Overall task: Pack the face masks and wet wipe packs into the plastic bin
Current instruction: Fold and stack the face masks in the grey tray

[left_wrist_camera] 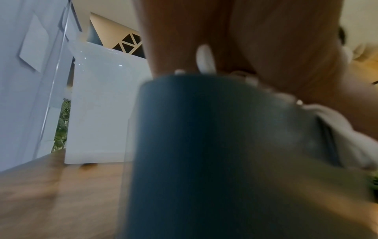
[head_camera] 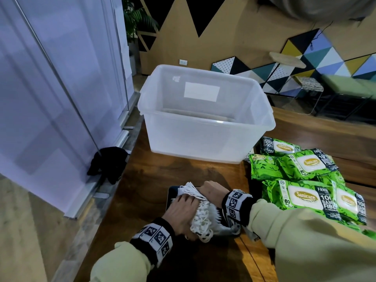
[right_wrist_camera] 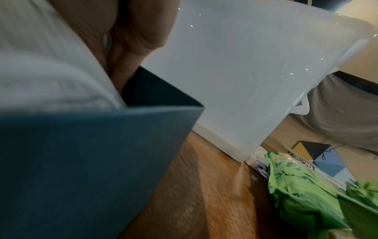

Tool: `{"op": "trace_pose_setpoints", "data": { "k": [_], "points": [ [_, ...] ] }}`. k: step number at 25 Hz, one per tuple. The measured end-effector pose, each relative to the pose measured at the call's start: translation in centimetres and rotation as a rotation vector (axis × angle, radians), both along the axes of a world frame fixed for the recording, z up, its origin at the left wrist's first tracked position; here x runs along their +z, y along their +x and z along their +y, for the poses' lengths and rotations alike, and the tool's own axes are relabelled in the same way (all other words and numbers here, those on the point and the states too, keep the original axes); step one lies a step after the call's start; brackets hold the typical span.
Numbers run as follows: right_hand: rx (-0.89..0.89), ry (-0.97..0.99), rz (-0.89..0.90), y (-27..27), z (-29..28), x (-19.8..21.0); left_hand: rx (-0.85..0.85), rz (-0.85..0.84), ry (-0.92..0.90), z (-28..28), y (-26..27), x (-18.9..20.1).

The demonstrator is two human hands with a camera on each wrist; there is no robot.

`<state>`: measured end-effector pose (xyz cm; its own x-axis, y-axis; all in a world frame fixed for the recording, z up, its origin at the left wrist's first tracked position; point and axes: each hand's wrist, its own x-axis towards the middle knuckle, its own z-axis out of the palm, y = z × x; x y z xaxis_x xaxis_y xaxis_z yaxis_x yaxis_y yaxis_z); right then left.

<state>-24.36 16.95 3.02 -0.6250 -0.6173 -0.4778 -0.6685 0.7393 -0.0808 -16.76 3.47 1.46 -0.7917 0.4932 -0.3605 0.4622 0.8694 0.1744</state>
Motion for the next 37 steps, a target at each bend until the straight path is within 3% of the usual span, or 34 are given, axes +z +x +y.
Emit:
{"op": "trace_pose_setpoints", "data": {
  "k": [4, 6, 10, 14, 17, 21, 24, 27, 31, 33, 37],
  "points": [
    [0.029, -0.122, -0.042, -0.2, 0.9, -0.4, 0.009, -0.009, 0.004, 0.0, -0.2, 0.5],
    [0.004, -0.179, 0.025, 0.2, 1.8, -0.7, 0.02, -0.032, 0.005, 0.0, -0.1, 0.9],
    [-0.033, -0.117, 0.169, 1.0, 2.2, -1.1, 0.026, -0.062, -0.007, 0.0, 0.0, 1.0],
    [0.022, -0.078, 0.188, 0.7, 1.4, -1.2, 0.014, -0.05, -0.017, -0.1, -0.2, 0.5],
    [-0.055, -0.152, 0.127, 0.6, 1.7, -1.3, 0.025, -0.044, 0.037, -0.1, -0.1, 0.0],
    [-0.243, -0.336, -0.067, 0.7, 3.6, -0.8, 0.096, -0.027, 0.221, -1.1, 0.3, 0.6],
    [-0.497, -0.551, -0.093, 2.7, 5.6, -0.2, 0.25, 0.055, 0.545, -3.7, 1.3, 1.9],
    [-0.841, -0.76, -0.133, 5.5, 6.8, 0.4, 0.469, 0.001, 0.813, -6.2, 2.6, 2.2],
    [-1.408, -1.041, -0.631, 7.3, 4.3, -0.8, 0.84, -0.306, 0.913, -5.7, 3.6, 1.1],
    [-1.481, -1.001, -0.603, 6.4, 2.5, -2.1, 0.93, -0.45, 0.931, -4.6, 3.2, 0.5],
    [-1.419, -0.864, -0.444, 5.8, -0.3, -3.6, 1.074, -0.62, 1.07, -3.0, 2.4, -1.2]
  ]
}}
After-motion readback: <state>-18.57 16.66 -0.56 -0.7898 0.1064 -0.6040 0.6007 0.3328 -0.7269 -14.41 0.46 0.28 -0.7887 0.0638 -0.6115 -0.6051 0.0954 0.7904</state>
